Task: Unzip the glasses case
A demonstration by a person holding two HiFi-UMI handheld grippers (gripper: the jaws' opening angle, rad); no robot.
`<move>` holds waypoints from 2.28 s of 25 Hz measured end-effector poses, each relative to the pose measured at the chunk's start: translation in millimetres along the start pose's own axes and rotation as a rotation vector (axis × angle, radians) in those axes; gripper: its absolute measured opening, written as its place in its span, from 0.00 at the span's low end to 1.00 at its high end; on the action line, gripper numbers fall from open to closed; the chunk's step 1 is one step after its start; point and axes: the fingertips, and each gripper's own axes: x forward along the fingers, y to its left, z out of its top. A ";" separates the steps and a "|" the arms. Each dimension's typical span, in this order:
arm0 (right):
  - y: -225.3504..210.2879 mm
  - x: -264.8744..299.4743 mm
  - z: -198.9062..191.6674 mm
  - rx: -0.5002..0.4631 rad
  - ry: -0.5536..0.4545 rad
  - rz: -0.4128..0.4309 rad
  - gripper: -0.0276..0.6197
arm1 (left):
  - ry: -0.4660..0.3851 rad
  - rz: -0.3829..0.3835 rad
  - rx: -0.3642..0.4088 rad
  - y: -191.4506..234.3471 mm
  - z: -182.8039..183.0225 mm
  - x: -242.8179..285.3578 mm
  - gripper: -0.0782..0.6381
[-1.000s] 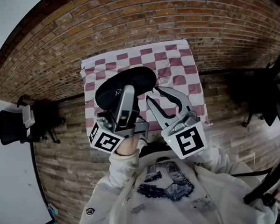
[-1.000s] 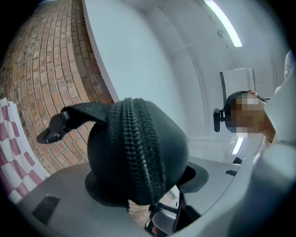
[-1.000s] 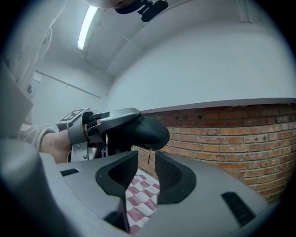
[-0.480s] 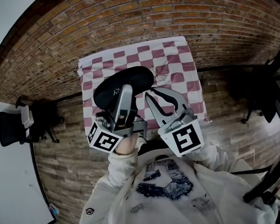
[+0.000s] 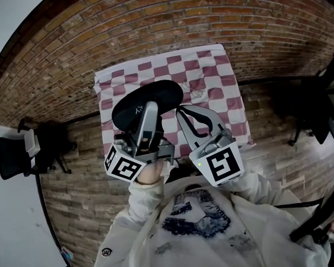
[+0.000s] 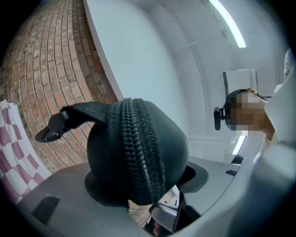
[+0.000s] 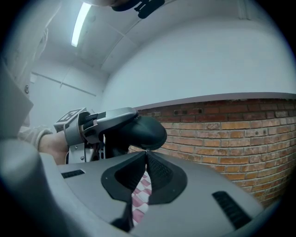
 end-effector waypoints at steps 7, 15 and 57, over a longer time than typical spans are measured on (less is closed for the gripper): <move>15.7 32.4 0.5 0.005 0.042 -0.029 0.07 | 0.042 -0.023 -0.018 26.9 24.5 -4.8 0.50; 35.9 64.9 -15.9 0.011 0.143 -0.101 0.06 | 0.098 -0.051 -0.061 63.8 38.6 -18.2 0.50; 84.9 73.6 -87.2 -0.162 0.406 -0.142 0.06 | 0.419 -0.201 -0.055 105.2 13.2 -84.8 0.50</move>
